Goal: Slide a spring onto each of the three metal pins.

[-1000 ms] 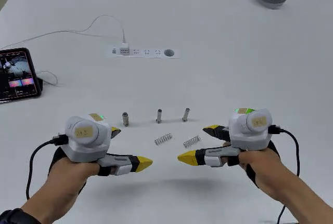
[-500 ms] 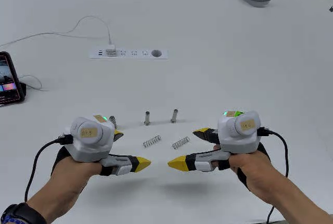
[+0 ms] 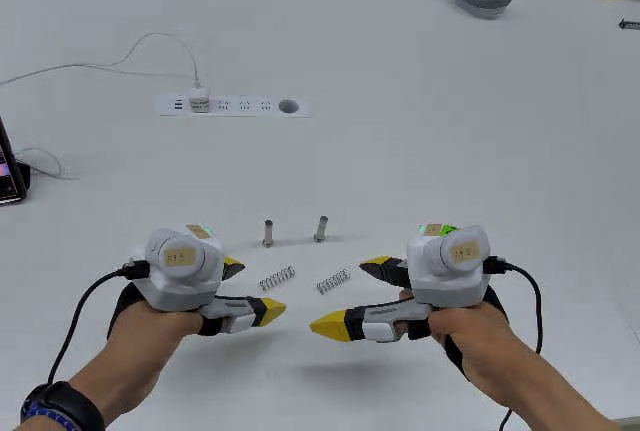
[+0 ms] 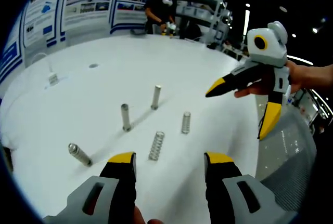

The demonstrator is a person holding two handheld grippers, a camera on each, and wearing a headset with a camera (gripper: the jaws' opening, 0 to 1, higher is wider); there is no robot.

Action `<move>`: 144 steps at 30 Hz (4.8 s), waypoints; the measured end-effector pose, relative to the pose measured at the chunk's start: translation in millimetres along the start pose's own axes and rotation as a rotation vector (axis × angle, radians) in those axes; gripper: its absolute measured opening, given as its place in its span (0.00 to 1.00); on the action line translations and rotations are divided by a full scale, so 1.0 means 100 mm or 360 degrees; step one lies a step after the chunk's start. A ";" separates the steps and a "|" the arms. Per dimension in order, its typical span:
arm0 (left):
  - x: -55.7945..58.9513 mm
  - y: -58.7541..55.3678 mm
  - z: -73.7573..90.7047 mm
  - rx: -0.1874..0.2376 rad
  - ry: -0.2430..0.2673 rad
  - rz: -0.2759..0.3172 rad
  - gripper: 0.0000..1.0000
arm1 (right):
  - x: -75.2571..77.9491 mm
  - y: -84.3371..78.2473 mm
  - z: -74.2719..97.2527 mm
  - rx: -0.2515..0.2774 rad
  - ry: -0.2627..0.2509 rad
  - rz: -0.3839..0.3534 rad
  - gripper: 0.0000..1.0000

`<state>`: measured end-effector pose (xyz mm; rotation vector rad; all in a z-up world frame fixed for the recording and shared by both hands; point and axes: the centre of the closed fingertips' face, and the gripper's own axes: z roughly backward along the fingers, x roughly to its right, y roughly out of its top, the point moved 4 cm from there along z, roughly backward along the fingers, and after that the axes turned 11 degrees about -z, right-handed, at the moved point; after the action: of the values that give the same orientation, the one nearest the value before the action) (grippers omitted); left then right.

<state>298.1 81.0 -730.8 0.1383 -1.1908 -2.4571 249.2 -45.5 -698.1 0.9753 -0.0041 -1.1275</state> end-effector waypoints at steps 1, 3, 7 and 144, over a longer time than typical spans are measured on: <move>0.00 0.00 -0.02 0.0001 0.0000 0.0002 0.53 | 0.01 -0.01 0.00 -0.0001 0.0001 -0.0002 0.80; 0.00 0.00 -0.05 0.0002 0.0001 0.0002 0.51 | 0.00 -0.01 0.00 -0.0002 0.0002 -0.0005 0.80; -0.01 0.00 -0.11 -0.0002 0.0008 0.0009 0.48 | 0.01 -0.02 0.01 -0.0005 0.0003 -0.0007 0.80; 0.14 0.09 0.84 0.0165 0.0168 -0.0126 0.10 | -0.65 0.43 -0.49 0.0114 0.0495 -0.0200 0.59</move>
<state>266.6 131.7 -669.5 0.3471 -1.2895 -2.4222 272.9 39.1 -670.0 1.2205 0.2730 -1.0850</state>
